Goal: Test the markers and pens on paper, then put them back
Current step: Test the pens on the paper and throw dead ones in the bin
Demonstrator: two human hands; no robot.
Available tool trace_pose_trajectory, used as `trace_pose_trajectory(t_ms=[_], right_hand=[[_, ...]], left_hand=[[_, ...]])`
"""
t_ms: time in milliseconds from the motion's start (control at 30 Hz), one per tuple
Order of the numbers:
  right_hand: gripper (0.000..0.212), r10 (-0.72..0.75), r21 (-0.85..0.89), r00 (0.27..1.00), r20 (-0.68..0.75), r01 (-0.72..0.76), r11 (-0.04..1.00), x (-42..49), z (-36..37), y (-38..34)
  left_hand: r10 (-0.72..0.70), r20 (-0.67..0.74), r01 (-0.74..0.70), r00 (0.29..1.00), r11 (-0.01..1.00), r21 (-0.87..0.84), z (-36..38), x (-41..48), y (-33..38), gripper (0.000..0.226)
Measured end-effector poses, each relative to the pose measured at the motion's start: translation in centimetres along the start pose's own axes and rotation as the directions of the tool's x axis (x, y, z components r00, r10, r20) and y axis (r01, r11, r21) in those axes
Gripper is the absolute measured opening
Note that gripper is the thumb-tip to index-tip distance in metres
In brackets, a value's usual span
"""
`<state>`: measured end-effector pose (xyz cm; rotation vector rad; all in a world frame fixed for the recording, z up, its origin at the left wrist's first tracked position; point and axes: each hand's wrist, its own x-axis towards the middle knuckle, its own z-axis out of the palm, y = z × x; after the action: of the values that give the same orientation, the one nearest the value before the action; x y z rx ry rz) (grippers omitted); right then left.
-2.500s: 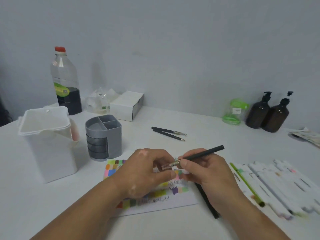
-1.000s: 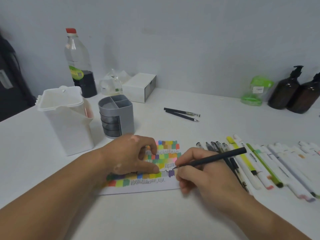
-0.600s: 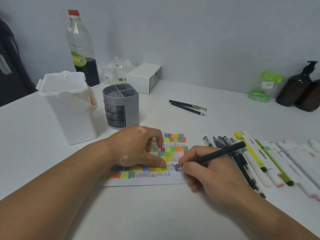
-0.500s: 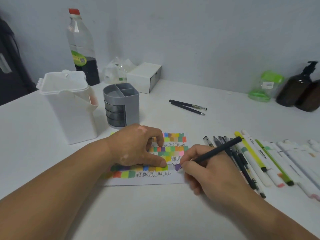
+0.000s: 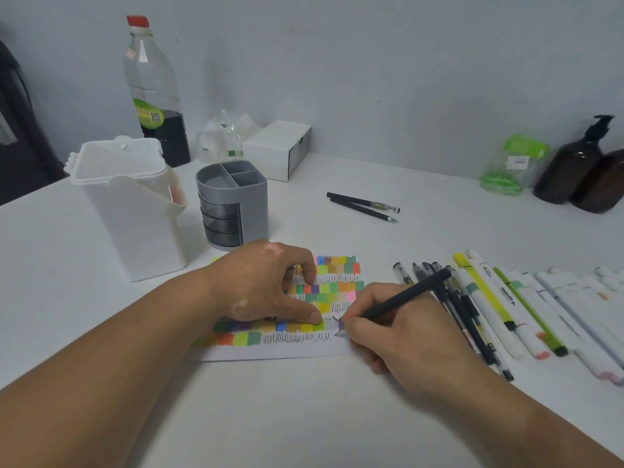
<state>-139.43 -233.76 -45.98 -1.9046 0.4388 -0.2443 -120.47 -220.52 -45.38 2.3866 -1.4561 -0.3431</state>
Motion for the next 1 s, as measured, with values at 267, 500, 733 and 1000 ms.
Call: trace_pose_trajectory(t_ms=[267,500,733,1000], right_hand=[[0.017,0.015,-0.047,1.000,-0.022,-0.016,0.999,-0.1,-0.1,-0.2],[0.016,0.014,-0.123,0.999,-0.041,-0.019,0.992,-0.3,-0.3,-0.5],[0.008,-0.003,-0.271,0.997,-0.079,-0.019,0.962,-0.5,-0.9,-1.0],[0.017,-0.099,0.208,0.950,-0.298,0.166,0.964,0.1,-4.6,-1.3]], left_hand=[[-0.001,-0.003,0.001,1.000,1.000,0.001,-0.1,-0.1,0.1,0.057],[-0.018,0.014,0.018,1.000,1.000,0.000,-0.1,-0.1,0.1,0.059],[-0.048,0.034,0.047,0.998,0.999,0.015,-0.1,0.0,0.1,0.059],[-0.047,-0.184,-0.028,0.982,0.922,-0.385,-0.5,-0.7,0.3,0.011]])
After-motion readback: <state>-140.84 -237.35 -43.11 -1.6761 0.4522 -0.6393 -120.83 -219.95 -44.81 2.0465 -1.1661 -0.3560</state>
